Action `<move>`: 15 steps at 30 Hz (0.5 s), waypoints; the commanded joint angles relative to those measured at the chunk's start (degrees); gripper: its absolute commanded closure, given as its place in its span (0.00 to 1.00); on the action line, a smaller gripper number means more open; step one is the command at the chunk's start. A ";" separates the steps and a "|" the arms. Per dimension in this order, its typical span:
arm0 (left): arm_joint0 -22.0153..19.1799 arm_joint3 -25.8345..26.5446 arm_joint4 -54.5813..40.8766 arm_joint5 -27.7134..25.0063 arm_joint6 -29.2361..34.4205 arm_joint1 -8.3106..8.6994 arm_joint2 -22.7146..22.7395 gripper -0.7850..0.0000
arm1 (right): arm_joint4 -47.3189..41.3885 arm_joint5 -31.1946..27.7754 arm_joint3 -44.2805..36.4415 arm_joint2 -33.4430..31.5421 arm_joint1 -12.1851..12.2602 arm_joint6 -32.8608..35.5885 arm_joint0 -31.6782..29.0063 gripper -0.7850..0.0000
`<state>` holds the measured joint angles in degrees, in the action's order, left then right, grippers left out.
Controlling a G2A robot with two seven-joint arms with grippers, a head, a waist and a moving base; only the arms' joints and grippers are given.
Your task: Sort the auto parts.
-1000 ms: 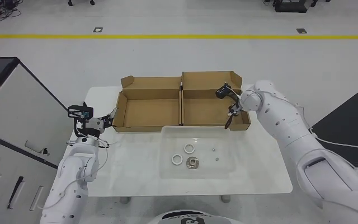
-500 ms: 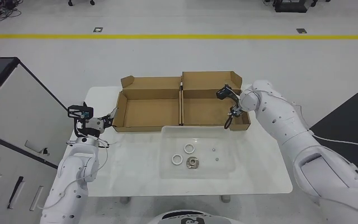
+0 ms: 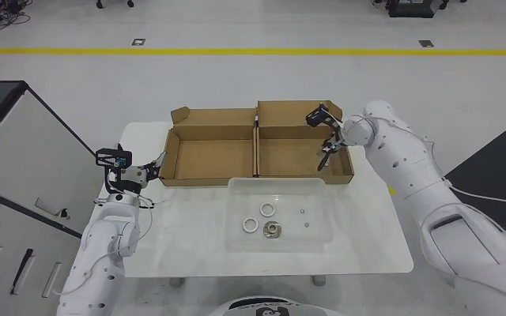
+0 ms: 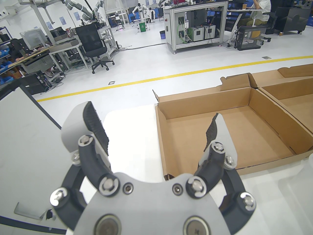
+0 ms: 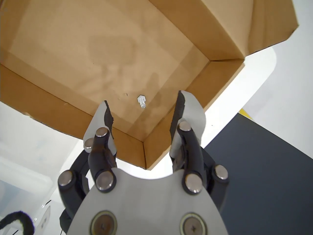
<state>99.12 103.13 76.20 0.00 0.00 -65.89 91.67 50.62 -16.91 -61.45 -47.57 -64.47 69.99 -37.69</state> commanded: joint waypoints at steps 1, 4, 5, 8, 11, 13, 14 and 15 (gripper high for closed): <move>0.00 0.00 0.00 0.00 0.00 0.00 0.00 0.00 | -0.19 -0.35 -3.32 -1.70 0.69 1.11 -0.70 0.00; 0.00 0.00 0.00 0.00 0.00 0.00 0.00 0.00 | -1.81 -0.66 -9.43 -4.94 1.90 3.34 -2.63 0.00; 0.00 0.00 0.00 0.00 0.00 0.00 0.00 0.00 | -2.29 -0.75 -11.50 -6.03 2.30 4.19 -3.37 0.00; 0.00 0.00 0.00 0.00 0.00 0.00 0.00 0.00 | -3.86 -1.12 -18.44 -9.05 3.39 6.72 -5.61 0.00; 0.00 0.00 0.00 0.00 0.00 0.00 0.00 0.00 | -5.87 -1.27 -24.87 -11.43 4.26 9.51 -8.15 0.00; 0.00 0.00 0.00 0.00 0.00 0.00 0.00 0.00 | -7.53 -1.65 -28.95 -12.39 4.71 11.49 -9.73 0.00; 0.00 0.00 0.00 0.00 0.00 0.00 0.00 0.00 | -8.32 -1.75 -30.64 -12.79 4.90 12.42 -10.43 0.00; 0.00 0.00 0.00 0.00 0.00 0.00 0.00 0.00 | -9.50 -2.29 -32.35 -13.02 5.06 13.27 -11.09 0.00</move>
<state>99.12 103.13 76.20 0.00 0.00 -65.89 91.67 42.12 -18.83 -92.18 -60.39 -59.54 82.47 -48.24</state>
